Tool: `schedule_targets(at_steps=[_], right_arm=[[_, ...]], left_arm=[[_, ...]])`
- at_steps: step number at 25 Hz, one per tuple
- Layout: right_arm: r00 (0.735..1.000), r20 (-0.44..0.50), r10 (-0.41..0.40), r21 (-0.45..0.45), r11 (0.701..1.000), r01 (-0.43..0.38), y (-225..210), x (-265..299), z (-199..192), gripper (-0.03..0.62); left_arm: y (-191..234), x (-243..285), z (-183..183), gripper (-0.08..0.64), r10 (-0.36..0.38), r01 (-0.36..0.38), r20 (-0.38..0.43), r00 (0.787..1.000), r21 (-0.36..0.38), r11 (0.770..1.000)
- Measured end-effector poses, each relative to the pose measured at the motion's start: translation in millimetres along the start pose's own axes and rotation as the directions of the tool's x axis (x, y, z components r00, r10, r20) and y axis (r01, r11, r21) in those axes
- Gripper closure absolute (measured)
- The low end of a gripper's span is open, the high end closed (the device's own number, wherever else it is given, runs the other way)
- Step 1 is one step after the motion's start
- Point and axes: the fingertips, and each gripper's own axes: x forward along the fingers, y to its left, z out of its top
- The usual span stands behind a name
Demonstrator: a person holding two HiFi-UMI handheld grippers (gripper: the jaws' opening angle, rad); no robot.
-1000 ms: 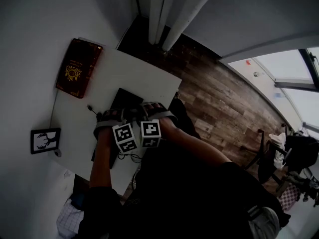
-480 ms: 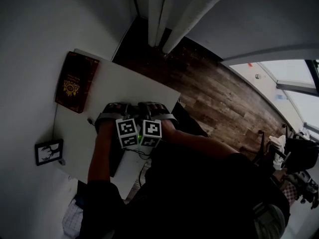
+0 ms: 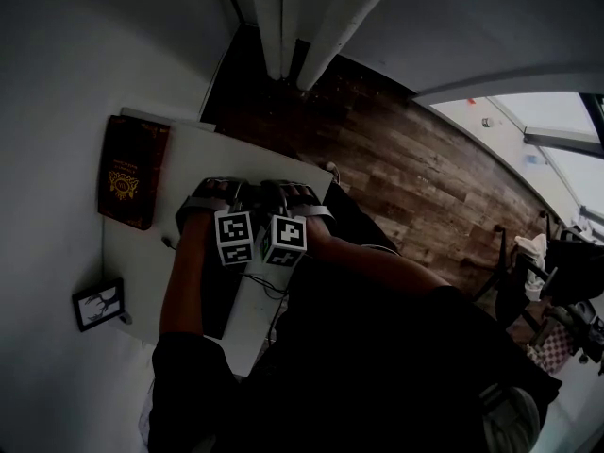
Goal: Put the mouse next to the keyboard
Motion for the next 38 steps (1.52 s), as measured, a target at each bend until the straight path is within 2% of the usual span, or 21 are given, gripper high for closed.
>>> schedule_targets(at_steps=[6, 10, 14, 17, 20, 21, 23, 24, 26, 28, 30, 32, 33, 34, 36, 38], right_arm=[[1.0, -0.004, -0.016, 0.032, 0.999, 0.016, -6, 11, -2, 0.285], [1.0, -0.013, -0.006, 0.059, 0.998, 0.007, -7, 16, -8, 0.285], [1.0, 0.01, 0.009, 0.058, 0.998, -0.01, -2, 15, -10, 0.285], [0.999, 0.044, -0.005, 0.049, 0.999, 0.003, -5, 7, -5, 0.284], [0.996, 0.078, -0.045, 0.063, 0.997, 0.04, -8, -2, -3, 0.284], [0.993, 0.095, -0.071, 0.063, 0.996, 0.065, -11, -8, -2, 0.285], [0.983, 0.122, -0.141, 0.03, 0.99, 0.138, -21, -23, 1, 0.285], [0.976, 0.128, -0.179, 0.003, 0.984, 0.18, -27, -31, 2, 0.285], [0.964, 0.139, -0.228, -0.024, 0.972, 0.233, -35, -48, 6, 0.285], [0.957, 0.166, -0.238, -0.014, 0.97, 0.244, -34, -62, 12, 0.287], [0.951, 0.2, -0.235, 0.002, 0.971, 0.239, -24, -76, 19, 0.306], [0.942, 0.236, -0.237, 0.021, 0.971, 0.239, -13, -90, 25, 0.419], [0.936, 0.258, -0.237, 0.031, 0.971, 0.238, -7, -95, 27, 0.501], [0.931, 0.28, -0.233, 0.034, 0.972, 0.232, 0, -98, 29, 0.548], [0.926, 0.317, -0.206, 0.004, 0.976, 0.216, 14, -99, 27, 0.566], [0.918, 0.361, -0.164, -0.034, 0.981, 0.189, 26, -105, 30, 0.571]], left_arm=[[7, 8, -5, 0.298, 0.0, 0.001, -0.019, 1.0, 0.039, 0.999], [9, 10, -4, 0.296, 0.001, 0.0, -0.026, 1.0, 0.035, 0.999], [18, 7, -9, 0.291, 0.108, -0.107, -0.029, 0.994, 0.017, 0.994], [20, 1, -10, 0.291, 0.154, -0.154, -0.034, 0.988, 0.001, 0.988], [24, -16, -9, 0.304, 0.231, -0.234, -0.041, 0.972, -0.075, 0.969], [25, -24, -9, 0.344, 0.27, -0.272, -0.038, 0.962, -0.123, 0.954], [26, -44, -7, 0.494, 0.351, -0.345, -0.02, 0.936, -0.257, 0.903], [25, -53, -7, 0.521, 0.39, -0.373, -0.017, 0.921, -0.334, 0.866], [23, -73, -10, 0.555, 0.469, -0.422, -0.027, 0.883, -0.486, 0.766], [18, -91, -13, 0.557, 0.546, -0.458, -0.048, 0.836, -0.609, 0.648], [7, -107, -12, 0.557, 0.61, -0.484, -0.073, 0.789, -0.686, 0.543], [-5, -121, -6, 0.557, 0.663, -0.495, -0.089, 0.743, -0.739, 0.456], [-11, -127, -1, 0.557, 0.684, -0.491, -0.09, 0.724, -0.764, 0.419], [-18, -132, 5, 0.557, 0.701, -0.481, -0.089, 0.707, -0.788, 0.385], [-33, -139, 18, 0.557, 0.724, -0.447, -0.09, 0.684, -0.836, 0.319], [-48, -144, 33, 0.557, 0.733, -0.389, -0.091, 0.674, -0.888, 0.247]])
